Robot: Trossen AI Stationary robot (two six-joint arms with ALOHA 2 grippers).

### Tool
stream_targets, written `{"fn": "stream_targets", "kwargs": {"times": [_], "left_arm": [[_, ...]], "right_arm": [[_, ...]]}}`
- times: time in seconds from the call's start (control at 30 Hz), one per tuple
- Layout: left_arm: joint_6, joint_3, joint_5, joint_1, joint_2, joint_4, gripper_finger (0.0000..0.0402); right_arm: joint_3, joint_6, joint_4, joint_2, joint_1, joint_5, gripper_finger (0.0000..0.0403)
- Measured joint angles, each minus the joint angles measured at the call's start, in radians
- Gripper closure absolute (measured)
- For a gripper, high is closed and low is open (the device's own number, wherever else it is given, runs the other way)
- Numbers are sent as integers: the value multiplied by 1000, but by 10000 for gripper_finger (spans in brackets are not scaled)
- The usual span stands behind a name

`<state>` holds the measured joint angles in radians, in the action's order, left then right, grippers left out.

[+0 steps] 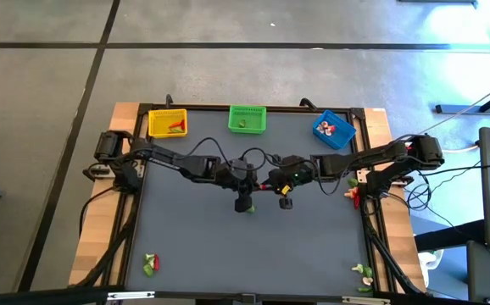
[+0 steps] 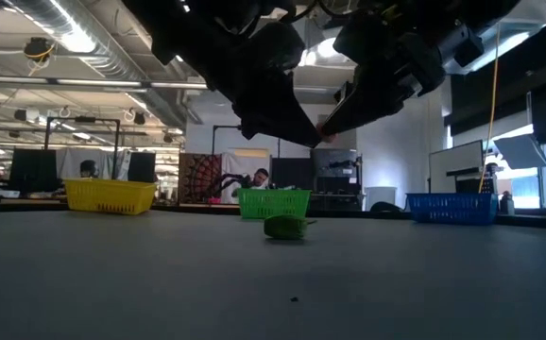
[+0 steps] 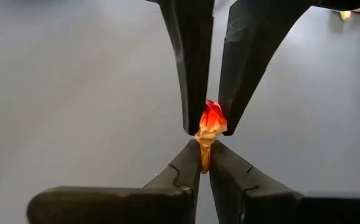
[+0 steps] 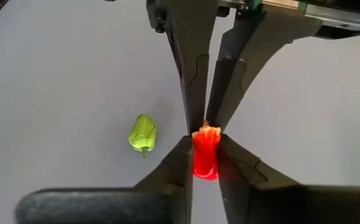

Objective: Sort produce into baskets
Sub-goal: Put the red mushroom into the blue basket

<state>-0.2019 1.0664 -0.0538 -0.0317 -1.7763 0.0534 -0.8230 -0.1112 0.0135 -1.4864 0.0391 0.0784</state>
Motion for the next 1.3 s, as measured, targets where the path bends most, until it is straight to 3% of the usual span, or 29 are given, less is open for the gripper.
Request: {"fn": "stream_targets", "kwargs": {"times": [0.27, 0.47, 0.8, 1.3], "left_arm": [[-52, 0, -3, 7, 0, 8, 284], [-38, 1, -3, 6, 1, -29, 240], [-105, 1, 0, 4, 0, -123, 242], [-95, 1, -1, 4, 0, -125, 242]], "right_arm": [[0, -25, 0, 0, 0, -6, 355], [0, -28, -49, 15, -1, -98, 353], [0, -53, -228, 84, -28, -298, 352], [0, -45, -470, 243, -294, -371, 352]]}}
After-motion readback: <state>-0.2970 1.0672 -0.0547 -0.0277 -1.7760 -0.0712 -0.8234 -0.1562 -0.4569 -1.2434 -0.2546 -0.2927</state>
